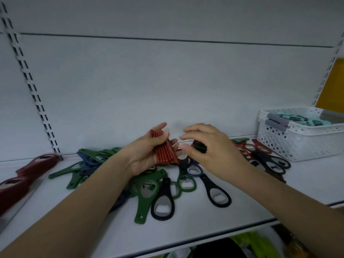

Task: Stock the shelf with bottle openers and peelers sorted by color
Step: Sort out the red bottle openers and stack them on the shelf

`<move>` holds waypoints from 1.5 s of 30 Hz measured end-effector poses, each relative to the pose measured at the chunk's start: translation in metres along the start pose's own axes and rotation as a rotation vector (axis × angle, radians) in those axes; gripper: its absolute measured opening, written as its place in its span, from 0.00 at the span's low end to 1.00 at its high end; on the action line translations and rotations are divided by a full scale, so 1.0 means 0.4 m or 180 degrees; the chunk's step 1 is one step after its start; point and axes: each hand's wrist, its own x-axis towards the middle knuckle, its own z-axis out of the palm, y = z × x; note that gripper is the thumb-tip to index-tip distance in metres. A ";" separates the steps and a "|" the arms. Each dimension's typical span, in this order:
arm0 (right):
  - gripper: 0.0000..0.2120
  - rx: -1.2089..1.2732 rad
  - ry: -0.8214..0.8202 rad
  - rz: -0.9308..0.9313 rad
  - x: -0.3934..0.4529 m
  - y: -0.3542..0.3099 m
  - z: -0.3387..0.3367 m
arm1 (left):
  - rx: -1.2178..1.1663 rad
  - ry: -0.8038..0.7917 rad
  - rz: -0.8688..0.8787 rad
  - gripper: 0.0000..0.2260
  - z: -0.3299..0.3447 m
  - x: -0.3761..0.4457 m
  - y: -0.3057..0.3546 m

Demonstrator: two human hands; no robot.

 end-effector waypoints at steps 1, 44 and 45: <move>0.18 0.0139 0.0108 0.0061 0.005 0.004 -0.001 | 0.0000 -0.0008 0.0004 0.21 0.000 -0.005 0.015; 0.26 0.0286 -0.1924 -0.1410 0.198 -0.453 0.476 | 0.5830 0.3130 -0.1363 0.20 -0.579 -0.315 0.374; 0.26 0.0280 -0.1921 -0.1409 0.199 -0.453 0.477 | 0.5775 0.3122 -0.1480 0.21 -0.574 -0.318 0.378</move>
